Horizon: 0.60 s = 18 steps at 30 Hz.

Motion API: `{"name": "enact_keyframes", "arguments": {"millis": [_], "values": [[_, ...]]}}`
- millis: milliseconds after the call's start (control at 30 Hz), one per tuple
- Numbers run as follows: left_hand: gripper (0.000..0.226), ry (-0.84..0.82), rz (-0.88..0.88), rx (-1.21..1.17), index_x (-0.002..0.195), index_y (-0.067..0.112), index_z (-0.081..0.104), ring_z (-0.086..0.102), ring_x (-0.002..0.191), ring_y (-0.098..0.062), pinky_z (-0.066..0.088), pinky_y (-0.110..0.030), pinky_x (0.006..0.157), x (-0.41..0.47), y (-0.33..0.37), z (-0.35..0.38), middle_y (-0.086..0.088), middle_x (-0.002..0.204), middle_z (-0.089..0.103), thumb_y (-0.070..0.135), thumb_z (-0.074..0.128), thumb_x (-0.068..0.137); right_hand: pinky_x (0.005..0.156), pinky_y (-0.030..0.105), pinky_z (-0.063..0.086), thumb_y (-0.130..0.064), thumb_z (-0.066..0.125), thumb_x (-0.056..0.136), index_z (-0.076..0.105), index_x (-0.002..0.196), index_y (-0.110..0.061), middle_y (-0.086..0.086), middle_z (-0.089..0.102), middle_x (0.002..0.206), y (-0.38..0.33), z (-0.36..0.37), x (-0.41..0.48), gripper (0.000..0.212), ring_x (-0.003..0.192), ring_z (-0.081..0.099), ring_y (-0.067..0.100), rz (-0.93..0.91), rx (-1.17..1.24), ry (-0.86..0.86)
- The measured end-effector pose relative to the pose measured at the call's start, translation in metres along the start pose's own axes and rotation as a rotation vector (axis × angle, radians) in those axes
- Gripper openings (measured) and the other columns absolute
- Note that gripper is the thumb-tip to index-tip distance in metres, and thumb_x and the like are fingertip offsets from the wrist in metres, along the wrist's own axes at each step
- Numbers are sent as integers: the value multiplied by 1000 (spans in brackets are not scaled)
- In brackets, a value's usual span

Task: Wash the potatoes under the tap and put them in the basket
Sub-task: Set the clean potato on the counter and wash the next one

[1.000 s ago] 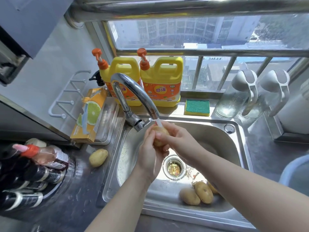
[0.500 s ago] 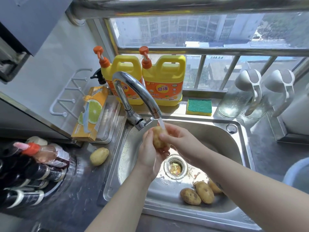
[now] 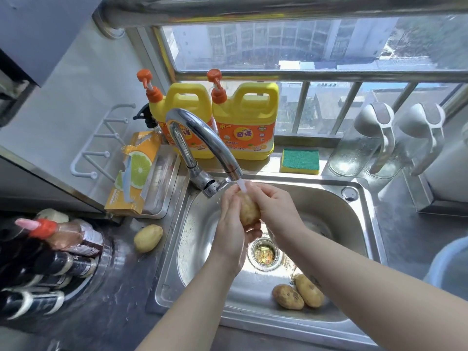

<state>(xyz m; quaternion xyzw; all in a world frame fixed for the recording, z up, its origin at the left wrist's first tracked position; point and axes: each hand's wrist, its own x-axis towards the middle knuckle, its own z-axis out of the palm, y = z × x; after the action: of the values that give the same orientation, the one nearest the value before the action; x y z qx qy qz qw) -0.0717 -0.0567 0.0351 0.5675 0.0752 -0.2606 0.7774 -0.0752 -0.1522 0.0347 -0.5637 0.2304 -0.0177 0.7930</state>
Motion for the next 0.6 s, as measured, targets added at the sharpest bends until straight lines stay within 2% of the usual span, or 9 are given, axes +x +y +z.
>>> {"name": "enact_keyframes", "arguments": {"millis": [67, 167, 233, 300, 367, 400, 467, 533, 600], "values": [[19, -11, -11, 21, 119, 37, 58, 55, 69, -13, 45, -26, 60, -2, -4, -4, -3, 93, 66, 30, 48, 104, 48, 20, 47, -23, 63, 100, 79, 92, -14, 3, 74, 75, 4, -3, 2, 20, 61, 65, 11, 20, -13, -34], [38, -10, 34, 71, 126, 33, 53, 58, 71, -11, 46, -26, 59, 0, -11, -9, 0, 91, 67, 25, 63, 90, 42, 21, 42, -21, 57, 103, 78, 97, -12, 3, 70, 67, 4, -5, 0, 24, 52, 61, 11, 57, 13, -69], [42, 15, 70, 99, 122, 31, 55, 55, 67, -11, 44, -26, 56, 2, -11, -10, -1, 90, 66, 32, 63, 80, 46, 23, 46, -19, 52, 105, 76, 110, -12, 7, 73, 78, 7, -6, 0, 25, 60, 65, 13, 55, -45, -77], [35, 86, 101, 100, 111, 30, 59, 51, 61, -10, 41, -26, 51, 6, -11, -10, -2, 87, 63, 37, 64, 78, 54, 26, 49, -15, 48, 106, 71, 124, -13, 8, 75, 91, 11, -7, 1, 29, 72, 67, 15, 35, -106, -114], [19, 174, 120, 85, 99, 32, 62, 51, 60, -11, 40, -26, 48, 11, -10, -9, -2, 83, 62, 40, 59, 82, 60, 32, 50, -11, 48, 105, 67, 130, -14, 6, 74, 96, 14, -9, 0, 31, 76, 65, 17, 17, -96, -182], [15, 210, 120, 80, 96, 32, 64, 54, 63, -13, 42, -27, 49, 13, -9, -8, -3, 85, 64, 40, 55, 88, 65, 33, 50, -10, 48, 105, 67, 129, -16, 3, 75, 96, 13, -10, -1, 31, 79, 65, 16, 2, -93, -228], [24, 253, 95, 70, 95, 34, 69, 65, 77, -20, 50, -33, 60, 19, -10, -8, -7, 96, 70, 37, 46, 100, 74, 28, 51, -10, 53, 103, 64, 131, -19, -5, 74, 100, 10, -14, -6, 32, 86, 65, 9, -32, -146, -326], [31, 267, 48, 22, 95, 36, 72, 72, 94, -25, 55, -40, 74, 20, -10, -7, -8, 106, 73, 36, 42, 103, 80, 28, 50, -19, 63, 95, 55, 141, -22, -9, 71, 104, 12, -16, -8, 48, 89, 65, 5, -42, -245, -366], [29, 267, 7, 9, 103, 31, 71, 72, 99, -28, 55, -42, 78, 19, -9, -5, -11, 110, 73, 37, 42, 104, 83, 30, 50, -31, 66, 87, 47, 148, -24, -8, 69, 110, 17, -16, -7, 64, 93, 65, 6, -36, -311, -326]]}}
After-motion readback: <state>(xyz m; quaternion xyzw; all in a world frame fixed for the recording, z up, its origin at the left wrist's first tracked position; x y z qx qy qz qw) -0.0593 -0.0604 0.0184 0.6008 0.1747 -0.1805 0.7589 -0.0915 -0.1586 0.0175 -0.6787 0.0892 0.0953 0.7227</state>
